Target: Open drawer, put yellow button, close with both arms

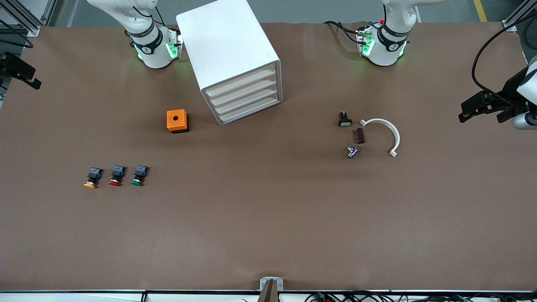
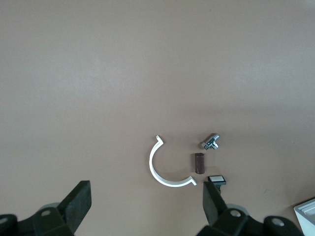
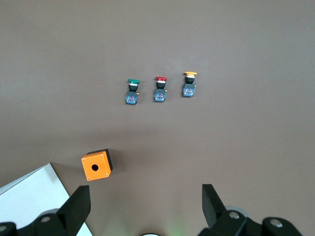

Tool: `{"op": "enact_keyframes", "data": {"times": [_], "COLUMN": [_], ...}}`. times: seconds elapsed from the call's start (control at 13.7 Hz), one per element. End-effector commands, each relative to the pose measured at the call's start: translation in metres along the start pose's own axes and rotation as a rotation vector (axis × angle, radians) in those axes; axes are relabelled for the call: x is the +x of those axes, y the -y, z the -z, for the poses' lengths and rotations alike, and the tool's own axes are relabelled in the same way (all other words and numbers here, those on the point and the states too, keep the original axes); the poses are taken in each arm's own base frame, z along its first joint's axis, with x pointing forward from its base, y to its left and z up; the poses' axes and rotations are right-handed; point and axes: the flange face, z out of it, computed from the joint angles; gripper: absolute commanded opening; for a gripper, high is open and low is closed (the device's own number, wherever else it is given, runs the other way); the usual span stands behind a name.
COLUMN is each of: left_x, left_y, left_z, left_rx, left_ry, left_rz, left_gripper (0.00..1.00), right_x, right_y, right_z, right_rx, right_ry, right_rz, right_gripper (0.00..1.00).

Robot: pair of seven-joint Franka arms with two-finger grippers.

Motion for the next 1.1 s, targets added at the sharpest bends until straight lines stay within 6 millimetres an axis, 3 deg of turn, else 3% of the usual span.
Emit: {"op": "enact_keyframes", "data": {"times": [0.0, 0.73, 0.95, 1.02], "left_x": [0.001, 0.001, 0.004, 0.006], "left_y": [0.0, 0.002, 0.018, 0.014], "left_z": [0.003, 0.003, -0.004, -0.009], "left_rx": [0.023, 0.022, 0.012, 0.019], "left_ry": [0.006, 0.006, 0.019, 0.027], "left_rz": [-0.02, -0.008, 0.01, 0.017], "left_gripper": [1.0, 1.0, 1.0, 1.0], "right_x": [-0.005, -0.004, -0.004, -0.004], "right_y": [-0.002, -0.004, -0.004, -0.004], "right_z": [0.003, 0.003, 0.004, 0.004], "right_rx": [0.001, 0.001, 0.001, 0.001], "right_ry": [-0.001, -0.002, -0.005, -0.005], "right_rz": [0.003, 0.0, 0.0, 0.0], "right_gripper": [1.0, 1.0, 1.0, 1.0]}}
